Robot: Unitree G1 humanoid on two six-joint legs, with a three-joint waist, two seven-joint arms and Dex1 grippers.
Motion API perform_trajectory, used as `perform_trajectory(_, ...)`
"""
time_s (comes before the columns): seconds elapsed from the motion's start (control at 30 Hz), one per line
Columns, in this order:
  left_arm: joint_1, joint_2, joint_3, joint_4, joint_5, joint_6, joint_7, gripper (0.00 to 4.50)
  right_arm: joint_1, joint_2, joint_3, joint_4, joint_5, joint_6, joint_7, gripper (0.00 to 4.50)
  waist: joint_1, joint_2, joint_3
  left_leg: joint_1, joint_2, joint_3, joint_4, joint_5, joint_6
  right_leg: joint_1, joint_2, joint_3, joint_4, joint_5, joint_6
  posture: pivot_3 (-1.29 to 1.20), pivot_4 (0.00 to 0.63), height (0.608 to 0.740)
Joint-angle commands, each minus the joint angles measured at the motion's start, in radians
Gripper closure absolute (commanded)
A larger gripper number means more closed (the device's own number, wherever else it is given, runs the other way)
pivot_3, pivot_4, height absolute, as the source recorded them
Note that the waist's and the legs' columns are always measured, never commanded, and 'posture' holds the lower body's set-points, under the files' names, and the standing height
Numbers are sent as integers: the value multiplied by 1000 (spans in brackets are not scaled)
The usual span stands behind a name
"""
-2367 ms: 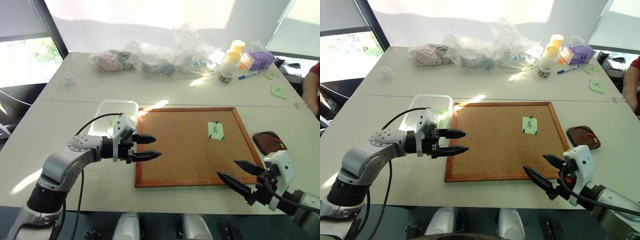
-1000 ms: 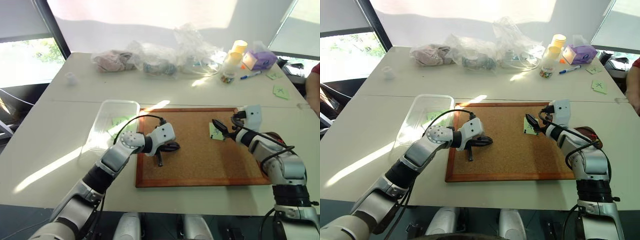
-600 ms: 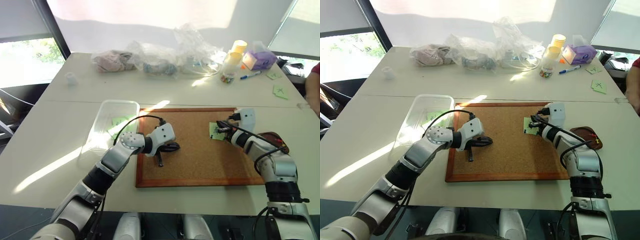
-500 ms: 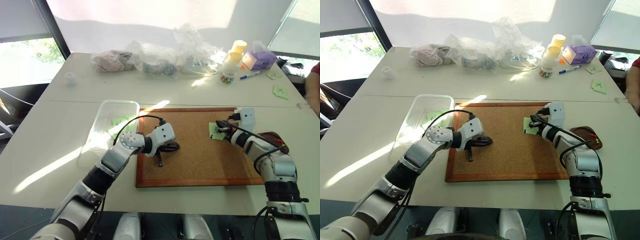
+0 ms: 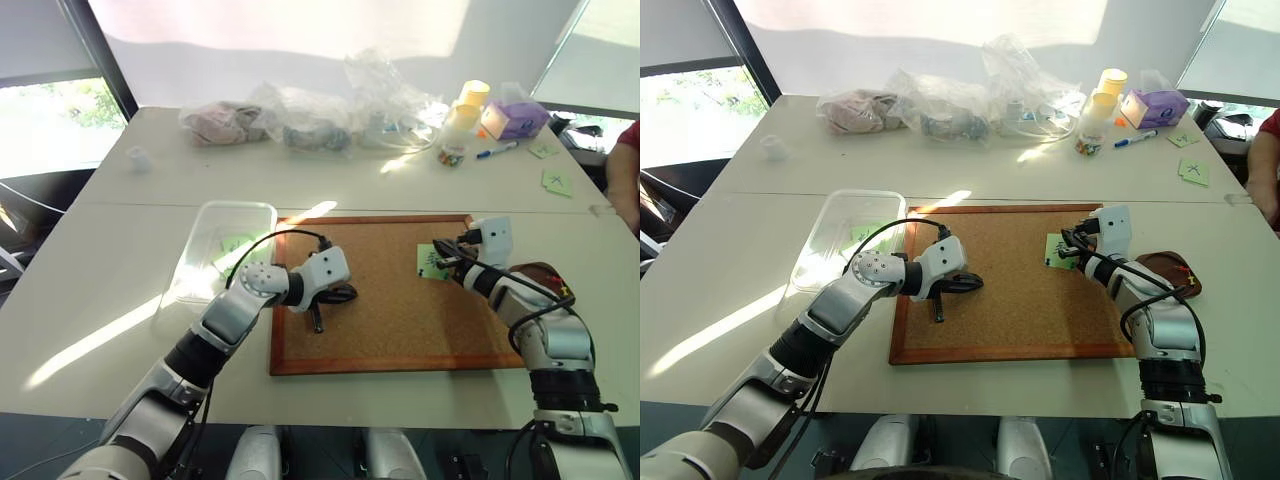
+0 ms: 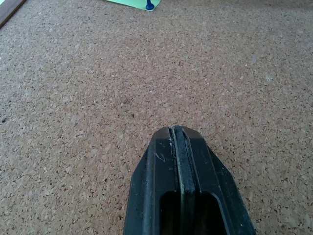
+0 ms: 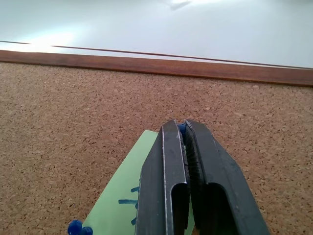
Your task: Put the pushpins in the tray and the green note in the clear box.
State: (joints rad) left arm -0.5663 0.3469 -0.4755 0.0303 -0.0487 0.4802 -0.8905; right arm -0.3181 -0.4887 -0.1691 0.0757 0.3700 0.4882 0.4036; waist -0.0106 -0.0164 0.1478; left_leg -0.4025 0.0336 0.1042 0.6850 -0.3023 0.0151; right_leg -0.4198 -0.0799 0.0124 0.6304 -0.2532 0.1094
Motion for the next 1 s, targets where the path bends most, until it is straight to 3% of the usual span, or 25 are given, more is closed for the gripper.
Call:
perform_trajectory(0.03, 23, 20, -35, 41, 39, 50, -5, 4500, -7, -4, -25, -24, -27, -60, -5, 4426, 0, 0, 0, 0, 0, 0, 0, 0, 0, 0, 0, 0, 0, 0, 0, 0, 150, 740)
perform_trajectory(0.33, 27, 17, -37, 35, 38, 59, -2, 4500, -4, 17, -34, -5, -43, -163, 10, 4426, -1, 1, -1, 1, 0, 0, 0, 0, 0, 1, 0, 0, 0, 0, 0, 0, 150, 740)
perform_trajectory(0.47, 27, 16, -36, 33, 38, 58, 0, 4500, 19, 36, -107, -48, -12, -167, -43, 4426, 0, 1, -1, 2, 0, 0, 0, 0, 0, 2, 0, 0, 0, 0, 0, 0, 150, 740)
perform_trajectory(0.73, 22, 14, -14, 49, 51, -7, 36, 4500, 272, -26, -355, -309, 37, 9, -156, 4426, 0, 2, -1, 8, 0, 0, -1, 0, 0, 8, -1, 0, -1, -1, -1, 0, 150, 740)
perform_trajectory(1.0, 16, -4, -11, 67, 52, -22, 40, 4500, 311, -47, -421, -259, 66, 111, -161, 4426, -2, 5, -4, 14, 2, -1, -2, 0, 0, 13, -1, 1, -2, -3, -4, 0, 150, 740)
